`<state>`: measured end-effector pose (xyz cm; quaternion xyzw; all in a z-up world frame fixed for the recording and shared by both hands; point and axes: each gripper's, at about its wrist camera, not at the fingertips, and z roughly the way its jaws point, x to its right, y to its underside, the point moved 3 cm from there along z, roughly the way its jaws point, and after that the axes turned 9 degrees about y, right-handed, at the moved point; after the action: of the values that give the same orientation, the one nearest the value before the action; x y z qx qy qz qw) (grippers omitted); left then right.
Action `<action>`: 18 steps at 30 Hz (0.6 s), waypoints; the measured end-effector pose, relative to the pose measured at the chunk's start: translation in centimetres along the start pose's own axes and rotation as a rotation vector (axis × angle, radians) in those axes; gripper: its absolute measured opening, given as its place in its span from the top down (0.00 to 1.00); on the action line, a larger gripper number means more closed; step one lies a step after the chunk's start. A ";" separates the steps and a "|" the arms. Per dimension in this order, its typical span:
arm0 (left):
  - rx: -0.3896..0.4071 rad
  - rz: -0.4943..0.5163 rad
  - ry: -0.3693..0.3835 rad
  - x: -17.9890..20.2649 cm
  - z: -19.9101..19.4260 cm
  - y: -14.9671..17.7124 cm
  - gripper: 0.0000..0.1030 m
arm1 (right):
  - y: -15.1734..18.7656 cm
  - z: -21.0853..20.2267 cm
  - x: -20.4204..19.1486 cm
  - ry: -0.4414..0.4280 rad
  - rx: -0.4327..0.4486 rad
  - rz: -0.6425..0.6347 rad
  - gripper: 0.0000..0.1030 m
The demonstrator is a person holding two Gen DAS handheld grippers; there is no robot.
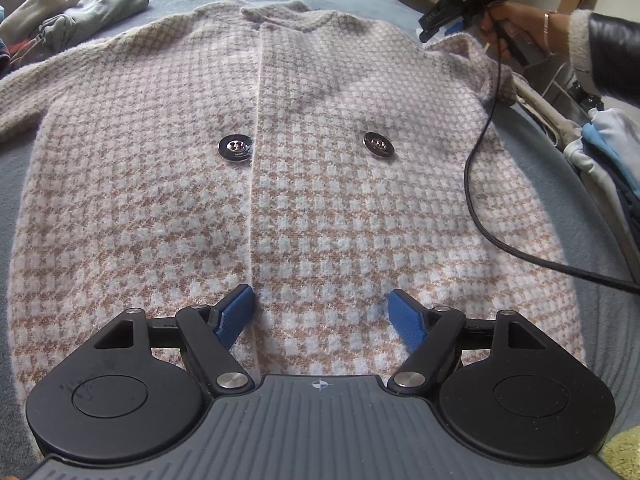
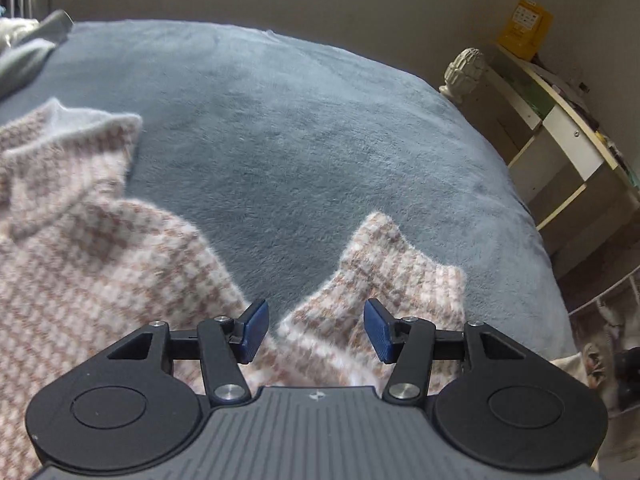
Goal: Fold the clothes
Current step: 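Grasp the cardigan's sleeve cuff with the right gripper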
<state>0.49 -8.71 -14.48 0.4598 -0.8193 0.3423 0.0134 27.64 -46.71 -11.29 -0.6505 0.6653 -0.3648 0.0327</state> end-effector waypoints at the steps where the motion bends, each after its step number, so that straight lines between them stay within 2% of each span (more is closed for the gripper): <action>1: -0.001 0.004 0.001 0.0 0.0 0.0 0.27 | -0.4 0.5 0.1 0.014 -0.013 0.017 0.46; 6: -0.002 0.009 0.003 0.0 0.0 0.0 0.26 | -2.3 3.3 2.9 0.031 -0.119 0.268 0.46; 9: -0.004 0.011 0.003 0.1 0.1 0.0 0.24 | -2.9 4.6 3.6 0.025 -0.170 0.340 0.46; 18: -0.016 0.012 0.000 0.0 0.2 -0.1 0.24 | -3.1 7.3 2.9 0.085 -0.215 0.320 0.46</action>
<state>0.58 -8.84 -14.58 0.4546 -0.8248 0.3360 0.0150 33.57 -52.23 -13.78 -0.5202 0.7961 -0.3091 -0.0076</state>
